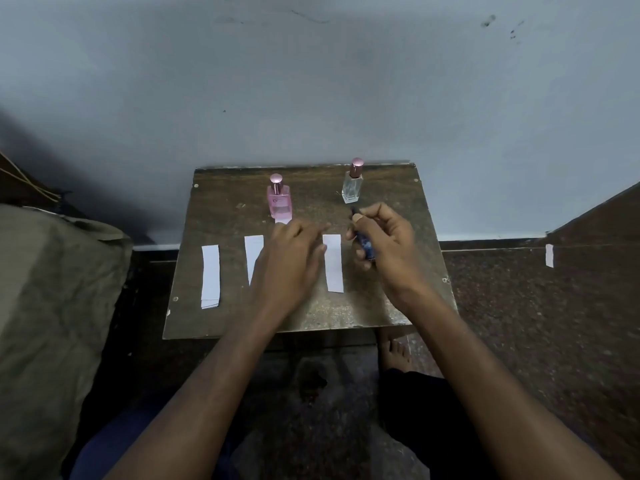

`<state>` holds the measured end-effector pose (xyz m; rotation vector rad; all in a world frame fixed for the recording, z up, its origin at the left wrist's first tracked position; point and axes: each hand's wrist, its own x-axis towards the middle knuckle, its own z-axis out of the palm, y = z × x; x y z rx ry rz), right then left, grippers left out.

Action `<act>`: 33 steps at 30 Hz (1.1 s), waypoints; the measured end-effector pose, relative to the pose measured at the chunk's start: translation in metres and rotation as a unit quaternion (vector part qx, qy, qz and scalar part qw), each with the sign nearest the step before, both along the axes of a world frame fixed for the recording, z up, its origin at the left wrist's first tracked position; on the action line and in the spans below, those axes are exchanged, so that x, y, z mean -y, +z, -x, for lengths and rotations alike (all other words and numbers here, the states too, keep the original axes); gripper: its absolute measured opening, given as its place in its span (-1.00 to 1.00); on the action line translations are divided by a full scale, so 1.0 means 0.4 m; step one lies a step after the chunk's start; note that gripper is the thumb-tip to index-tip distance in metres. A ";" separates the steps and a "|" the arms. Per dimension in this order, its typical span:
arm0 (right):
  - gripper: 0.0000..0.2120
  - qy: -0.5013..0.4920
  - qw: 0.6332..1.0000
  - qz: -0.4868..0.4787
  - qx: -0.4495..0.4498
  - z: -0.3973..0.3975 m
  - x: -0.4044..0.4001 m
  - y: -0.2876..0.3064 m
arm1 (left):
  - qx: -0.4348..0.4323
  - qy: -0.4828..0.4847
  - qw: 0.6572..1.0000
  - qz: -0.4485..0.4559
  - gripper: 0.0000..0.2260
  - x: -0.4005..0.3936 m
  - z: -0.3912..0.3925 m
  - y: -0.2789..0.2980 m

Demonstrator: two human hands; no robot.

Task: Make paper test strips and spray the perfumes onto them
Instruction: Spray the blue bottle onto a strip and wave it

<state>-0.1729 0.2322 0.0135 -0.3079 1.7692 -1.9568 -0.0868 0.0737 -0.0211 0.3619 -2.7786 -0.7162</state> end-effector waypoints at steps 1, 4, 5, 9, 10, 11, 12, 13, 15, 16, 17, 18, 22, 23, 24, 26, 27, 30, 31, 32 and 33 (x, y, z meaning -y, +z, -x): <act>-0.93 0.010 0.999 0.028 0.015 0.002 -0.002 0.003 | 0.032 -0.009 0.999 0.038 -0.70 -0.006 0.006 -0.005; -0.96 0.046 0.997 0.063 0.022 0.007 -0.006 0.009 | 0.058 -0.006 0.996 0.062 -0.65 -0.022 0.027 -0.001; -0.94 0.049 0.996 0.069 0.023 0.006 -0.007 0.011 | 0.055 -0.006 0.996 0.068 -0.64 -0.023 0.036 -0.002; -0.79 0.010 0.989 0.124 0.078 0.011 -0.006 0.016 | 0.074 0.000 0.992 0.103 -0.62 -0.019 0.061 -0.009; -0.77 0.009 0.983 0.152 0.103 0.015 -0.008 0.018 | 0.077 0.002 0.992 0.098 -0.63 -0.018 0.065 -0.010; -0.77 0.016 0.974 0.185 0.129 0.020 -0.011 0.019 | 0.078 0.003 0.993 0.093 -0.65 -0.017 0.066 -0.010; -0.78 0.030 0.962 0.222 0.157 0.025 -0.013 0.019 | 0.079 0.004 0.993 0.089 -0.67 -0.016 0.067 -0.010; -0.79 0.046 0.946 0.260 0.187 0.029 -0.016 0.019 | 0.079 0.003 0.993 0.087 -0.68 -0.014 0.068 -0.009; -0.78 0.073 0.913 0.319 0.243 0.035 -0.022 0.016 | 0.076 -0.002 0.994 0.078 -0.70 -0.013 0.068 -0.009; -0.77 0.081 0.900 0.338 0.264 0.038 -0.025 0.014 | 0.072 -0.003 0.995 0.074 -0.71 -0.013 0.068 -0.010; -0.77 0.085 0.889 0.353 0.278 0.038 -0.024 0.014 | 0.069 -0.003 0.995 0.072 -0.71 -0.012 0.068 -0.012; -0.77 0.085 0.886 0.358 0.282 0.037 -0.025 0.014 | 0.065 -0.005 0.995 0.071 -0.72 -0.012 0.065 -0.012; -0.83 0.026 0.985 0.145 0.091 0.022 -0.019 0.026 | 0.048 -0.025 0.998 0.044 -0.79 -0.011 0.064 -0.013; -0.83 -0.004 0.999 0.015 -0.046 0.012 -0.022 0.024 | 0.043 -0.033 0.998 0.030 -0.81 -0.011 0.062 -0.013; -0.83 -0.025 0.976 -0.101 -0.189 0.004 -0.024 0.020 | 0.037 -0.039 0.998 0.012 -0.83 -0.010 0.061 -0.012; -0.83 -0.021 0.910 -0.200 -0.364 -0.017 -0.025 0.017 | 0.026 -0.045 0.998 -0.023 -0.85 -0.009 0.055 -0.009; -0.83 -0.018 0.898 -0.206 -0.388 -0.026 -0.025 0.018 | 0.018 -0.049 0.998 -0.035 -0.86 -0.007 0.049 -0.004; -0.82 -0.037 0.892 -0.201 -0.403 -0.037 -0.023 0.021 | -0.003 -0.046 0.998 -0.051 -0.85 0.000 0.026 0.012; -0.82 -0.040 0.889 -0.201 -0.409 -0.042 -0.024 0.023 | -0.010 -0.038 0.998 -0.058 -0.87 0.001 0.012 0.022; -0.82 -0.044 0.887 -0.201 -0.412 -0.051 -0.025 0.028 | -0.018 -0.024 0.998 -0.063 -0.90 0.001 -0.006 0.036; -0.81 -0.049 0.887 -0.200 -0.412 -0.063 -0.028 0.034 | -0.026 -0.010 0.997 -0.073 -0.94 -0.001 -0.027 0.052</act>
